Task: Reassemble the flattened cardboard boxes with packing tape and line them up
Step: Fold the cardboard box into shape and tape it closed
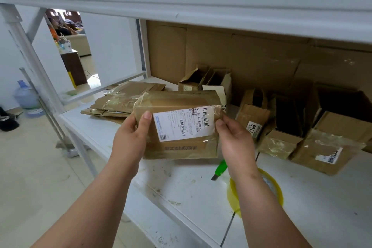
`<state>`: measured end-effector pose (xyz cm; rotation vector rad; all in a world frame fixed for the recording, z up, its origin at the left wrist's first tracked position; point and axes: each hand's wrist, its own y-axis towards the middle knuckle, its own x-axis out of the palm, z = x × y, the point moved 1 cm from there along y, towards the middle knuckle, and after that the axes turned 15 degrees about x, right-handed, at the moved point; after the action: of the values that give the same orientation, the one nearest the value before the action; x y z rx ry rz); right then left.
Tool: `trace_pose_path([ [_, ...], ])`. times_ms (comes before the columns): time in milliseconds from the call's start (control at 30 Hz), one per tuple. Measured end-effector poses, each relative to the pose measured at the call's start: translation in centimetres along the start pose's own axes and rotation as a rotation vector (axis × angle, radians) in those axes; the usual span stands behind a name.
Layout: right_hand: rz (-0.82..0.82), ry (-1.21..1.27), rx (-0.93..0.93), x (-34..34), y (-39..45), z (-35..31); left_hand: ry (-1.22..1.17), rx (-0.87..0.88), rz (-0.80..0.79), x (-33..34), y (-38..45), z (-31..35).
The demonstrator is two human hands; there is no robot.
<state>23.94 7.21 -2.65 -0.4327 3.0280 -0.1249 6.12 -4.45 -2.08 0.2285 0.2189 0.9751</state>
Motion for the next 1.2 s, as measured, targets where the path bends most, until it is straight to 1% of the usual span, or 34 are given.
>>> trace_pose_path([
  [167, -0.118, -0.003, -0.025, -0.8, -1.4, 0.8, -0.085, 0.026, -0.008, -0.4, -2.3, 0.7],
  [267, -0.135, 0.038, -0.011, -1.4, -2.2, 1.4, -0.127, -0.008, -0.035, -0.5, -3.8, 0.7],
  [400, -0.078, 0.080, -0.037, -3.0, -3.4, 1.3, -0.251, -0.055, -0.068, -0.9, -5.3, 1.5],
  [533, -0.027, 0.181, -0.047, -5.0, -5.4, 0.0, -0.292, 0.011, -0.150, -1.3, -6.0, 3.5],
  [667, -0.028, 0.217, 0.006, -6.4, -7.8, -0.7, -0.313, 0.053, -0.165, -0.7, -6.5, 5.3],
  [800, 0.064, 0.307, 0.108, -7.9, -10.1, -0.5, -0.339, 0.049, -0.191, -0.4, -6.7, 6.2],
  [867, 0.115, 0.361, 0.080, -8.9, -11.2, -0.4, -0.322, 0.026, -0.262, -0.6, -7.0, 6.4],
  [967, 0.164, 0.374, 0.057, -10.8, -13.0, 0.2, -0.380, -0.004, -0.391, -0.3, -8.0, 7.1],
  [1100, 0.199, 0.254, 0.052, -13.6, -15.9, 1.8, -0.405, -0.058, -0.500, 0.9, -10.5, 7.5],
  [1200, 0.270, 0.248, 0.020, -16.5, -17.7, 3.2, -0.391, -0.057, -0.598, 2.9, -12.8, 8.9],
])
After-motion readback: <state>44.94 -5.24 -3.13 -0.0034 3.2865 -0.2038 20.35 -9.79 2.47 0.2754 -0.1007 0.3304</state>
